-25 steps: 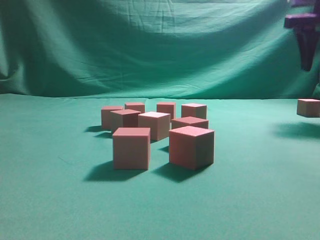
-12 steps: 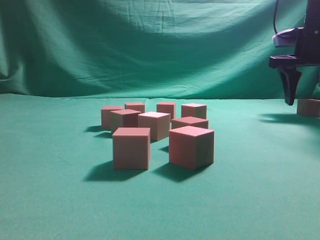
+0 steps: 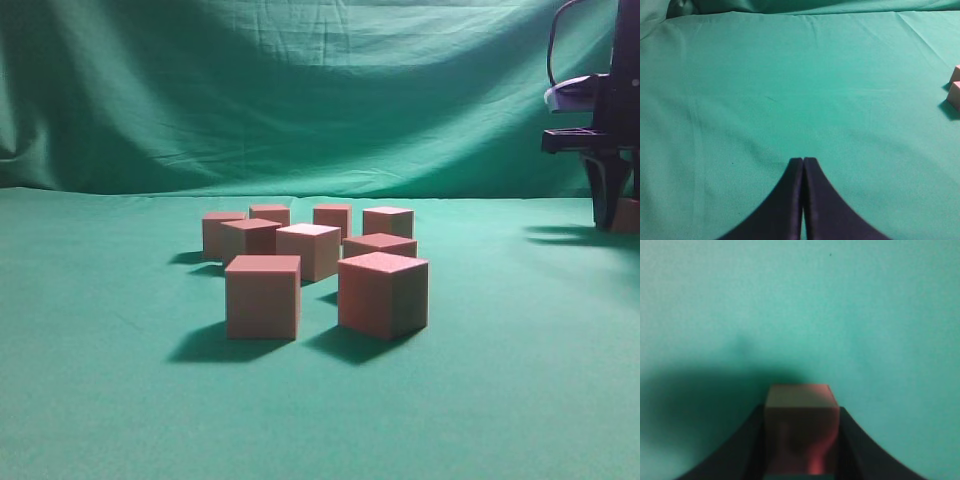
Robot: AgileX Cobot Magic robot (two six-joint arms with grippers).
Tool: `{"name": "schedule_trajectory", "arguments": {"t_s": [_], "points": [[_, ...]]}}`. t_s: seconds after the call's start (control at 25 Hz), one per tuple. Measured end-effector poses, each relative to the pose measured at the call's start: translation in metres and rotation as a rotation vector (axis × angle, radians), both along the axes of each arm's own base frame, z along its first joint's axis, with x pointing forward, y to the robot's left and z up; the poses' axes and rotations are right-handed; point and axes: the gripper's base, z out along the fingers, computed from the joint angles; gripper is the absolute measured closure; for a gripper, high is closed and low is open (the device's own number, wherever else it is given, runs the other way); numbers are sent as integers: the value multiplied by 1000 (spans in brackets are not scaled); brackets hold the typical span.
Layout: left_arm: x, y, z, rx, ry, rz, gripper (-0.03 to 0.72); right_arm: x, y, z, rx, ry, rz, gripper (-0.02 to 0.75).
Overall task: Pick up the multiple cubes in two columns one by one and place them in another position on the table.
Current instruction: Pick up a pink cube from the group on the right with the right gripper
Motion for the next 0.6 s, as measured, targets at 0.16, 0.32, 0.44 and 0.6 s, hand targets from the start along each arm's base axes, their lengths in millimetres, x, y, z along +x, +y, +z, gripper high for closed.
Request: {"name": "schedule_trajectory", "arguments": {"t_s": [0.16, 0.32, 0.44, 0.6], "points": [[0, 0, 0, 0, 0, 0, 688, 2, 1, 12, 10, 6, -5, 474], [0, 0, 0, 0, 0, 0, 688, -1, 6, 58, 63, -44, 7, 474], [0, 0, 0, 0, 0, 0, 688, -16, 16, 105, 135, -103, 39, 474], [0, 0, 0, 0, 0, 0, 688, -42, 39, 157, 204, -193, 122, 474]]}}
